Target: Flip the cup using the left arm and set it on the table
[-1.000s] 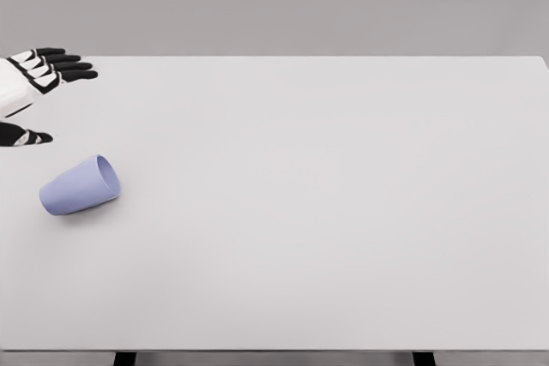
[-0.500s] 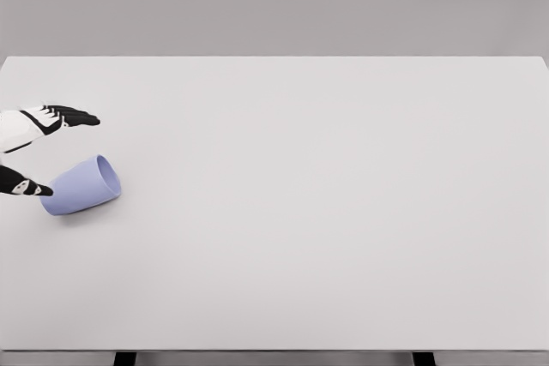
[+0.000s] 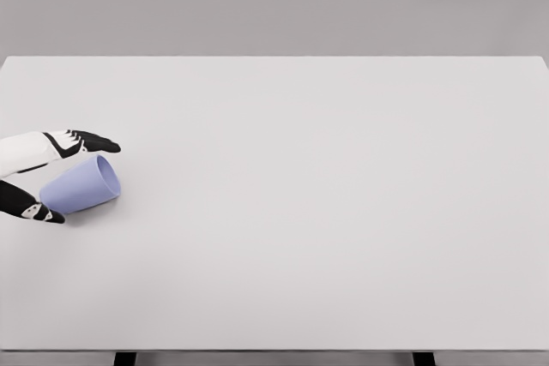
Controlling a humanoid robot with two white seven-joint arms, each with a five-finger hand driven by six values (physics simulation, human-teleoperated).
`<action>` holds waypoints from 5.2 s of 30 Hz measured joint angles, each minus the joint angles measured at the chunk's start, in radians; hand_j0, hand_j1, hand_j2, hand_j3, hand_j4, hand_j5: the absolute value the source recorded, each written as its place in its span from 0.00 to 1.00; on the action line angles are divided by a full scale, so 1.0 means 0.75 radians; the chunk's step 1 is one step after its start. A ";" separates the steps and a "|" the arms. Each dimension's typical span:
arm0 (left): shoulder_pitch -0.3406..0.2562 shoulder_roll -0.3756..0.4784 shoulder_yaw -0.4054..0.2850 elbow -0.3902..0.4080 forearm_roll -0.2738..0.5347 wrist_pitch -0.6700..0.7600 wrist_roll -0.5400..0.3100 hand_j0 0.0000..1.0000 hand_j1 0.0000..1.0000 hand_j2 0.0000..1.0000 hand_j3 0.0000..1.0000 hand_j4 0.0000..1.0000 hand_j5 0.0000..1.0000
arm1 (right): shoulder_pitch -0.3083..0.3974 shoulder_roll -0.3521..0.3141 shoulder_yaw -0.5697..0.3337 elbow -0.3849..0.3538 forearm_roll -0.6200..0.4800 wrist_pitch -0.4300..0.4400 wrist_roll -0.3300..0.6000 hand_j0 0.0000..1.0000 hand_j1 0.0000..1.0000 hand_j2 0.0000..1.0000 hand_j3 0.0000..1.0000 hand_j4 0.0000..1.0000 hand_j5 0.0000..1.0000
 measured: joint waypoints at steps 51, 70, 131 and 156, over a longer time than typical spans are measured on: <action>-0.065 -0.238 0.012 -0.029 0.040 0.883 -0.088 1.00 1.00 1.00 1.00 1.00 1.00 | 0.000 0.000 0.000 0.000 0.000 0.000 0.000 1.00 1.00 1.00 1.00 1.00 1.00; -0.063 -0.270 0.011 -0.014 0.012 1.015 -0.087 1.00 1.00 1.00 1.00 1.00 1.00 | 0.000 0.000 0.000 0.000 0.000 0.000 0.000 1.00 1.00 1.00 1.00 1.00 1.00; 0.008 -0.338 0.003 -0.017 -0.065 1.087 0.022 0.70 0.70 0.70 0.70 0.70 0.70 | 0.000 0.000 0.000 0.000 0.000 0.000 0.000 1.00 1.00 1.00 1.00 1.00 1.00; -0.043 -0.321 0.033 -0.032 -0.053 1.043 0.024 0.69 0.69 0.69 0.69 0.69 0.69 | 0.000 0.000 0.000 0.000 0.000 0.000 0.000 1.00 1.00 1.00 1.00 1.00 1.00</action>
